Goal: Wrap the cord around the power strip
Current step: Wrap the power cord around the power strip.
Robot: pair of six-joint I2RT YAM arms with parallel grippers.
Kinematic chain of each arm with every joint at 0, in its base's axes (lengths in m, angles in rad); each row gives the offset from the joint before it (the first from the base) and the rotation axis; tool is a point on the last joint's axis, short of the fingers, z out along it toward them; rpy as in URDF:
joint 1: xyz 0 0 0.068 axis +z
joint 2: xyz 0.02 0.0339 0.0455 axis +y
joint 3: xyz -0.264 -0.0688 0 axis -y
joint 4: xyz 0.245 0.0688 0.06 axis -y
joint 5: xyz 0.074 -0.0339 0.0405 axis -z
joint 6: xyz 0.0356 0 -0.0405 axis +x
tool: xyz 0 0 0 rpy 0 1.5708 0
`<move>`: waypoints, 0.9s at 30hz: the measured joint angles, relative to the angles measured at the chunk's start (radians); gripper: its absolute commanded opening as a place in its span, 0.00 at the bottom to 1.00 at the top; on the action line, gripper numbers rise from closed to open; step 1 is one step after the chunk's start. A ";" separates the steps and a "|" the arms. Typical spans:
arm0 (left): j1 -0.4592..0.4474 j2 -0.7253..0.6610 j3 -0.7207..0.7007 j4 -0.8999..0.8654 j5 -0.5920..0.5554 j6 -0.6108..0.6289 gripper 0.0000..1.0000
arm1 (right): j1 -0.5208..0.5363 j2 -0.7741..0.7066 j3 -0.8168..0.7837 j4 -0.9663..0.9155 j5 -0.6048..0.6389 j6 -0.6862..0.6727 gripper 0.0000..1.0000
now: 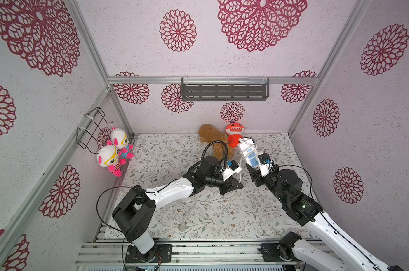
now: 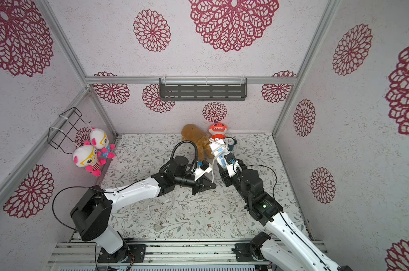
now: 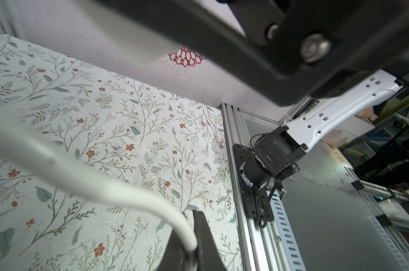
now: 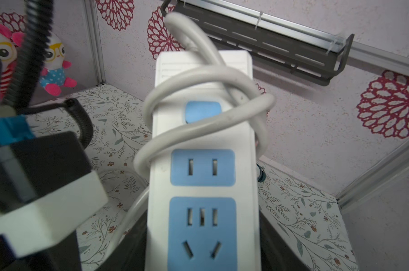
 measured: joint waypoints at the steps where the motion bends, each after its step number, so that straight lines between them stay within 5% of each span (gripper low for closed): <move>1: -0.009 -0.002 0.026 -0.050 -0.002 0.022 0.02 | -0.004 0.003 0.000 -0.007 0.003 0.001 0.00; 10: -0.031 -0.008 0.134 -0.303 -0.029 0.132 0.10 | -0.034 -0.013 0.000 -0.037 0.000 0.032 0.00; 27: -0.044 0.068 -0.019 -0.063 -0.024 0.062 0.25 | -0.047 -0.027 0.062 -0.071 -0.025 0.097 0.00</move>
